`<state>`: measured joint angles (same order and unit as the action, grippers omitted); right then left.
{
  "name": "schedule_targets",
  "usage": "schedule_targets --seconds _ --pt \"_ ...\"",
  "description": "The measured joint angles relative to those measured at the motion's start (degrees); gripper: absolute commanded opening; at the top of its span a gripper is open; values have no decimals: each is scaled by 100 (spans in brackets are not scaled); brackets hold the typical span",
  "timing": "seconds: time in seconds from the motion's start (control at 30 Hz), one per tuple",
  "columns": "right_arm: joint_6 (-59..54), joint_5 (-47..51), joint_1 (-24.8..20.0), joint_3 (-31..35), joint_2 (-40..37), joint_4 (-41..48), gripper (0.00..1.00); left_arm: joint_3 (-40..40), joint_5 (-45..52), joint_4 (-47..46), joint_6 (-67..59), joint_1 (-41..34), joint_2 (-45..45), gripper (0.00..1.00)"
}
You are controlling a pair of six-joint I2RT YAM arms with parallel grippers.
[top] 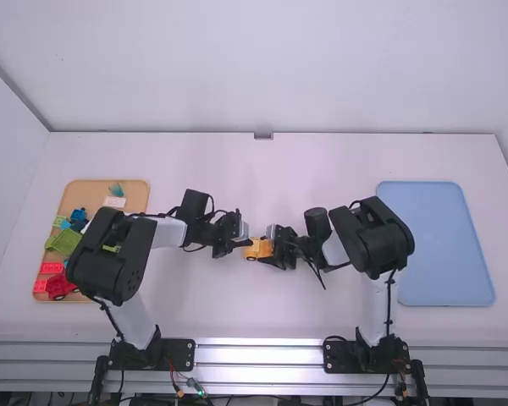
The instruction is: Assemble lego blocks to make yellow taxi
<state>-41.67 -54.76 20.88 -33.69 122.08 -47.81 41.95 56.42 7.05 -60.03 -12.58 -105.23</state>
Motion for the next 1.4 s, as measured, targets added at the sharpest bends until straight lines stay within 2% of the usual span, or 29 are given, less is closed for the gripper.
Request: schedule_targets --seconds 0.37,1.0,1.07,1.3,1.4 --pt "-7 -15 24 0 0 4 57 55 245 -17 26 -63 -229 2" --pt "7 -26 -4 2 0 15 57 197 -348 -251 356 -304 -133 2" --pt "13 -17 -7 2 0 13 57 162 -387 -173 391 -319 -111 2" --pt "57 37 -13 0 0 -9 57 -334 -461 994 798 -332 -13 1" --pt "57 37 -15 0 0 -15 57 -372 -640 984 933 -369 94 1"
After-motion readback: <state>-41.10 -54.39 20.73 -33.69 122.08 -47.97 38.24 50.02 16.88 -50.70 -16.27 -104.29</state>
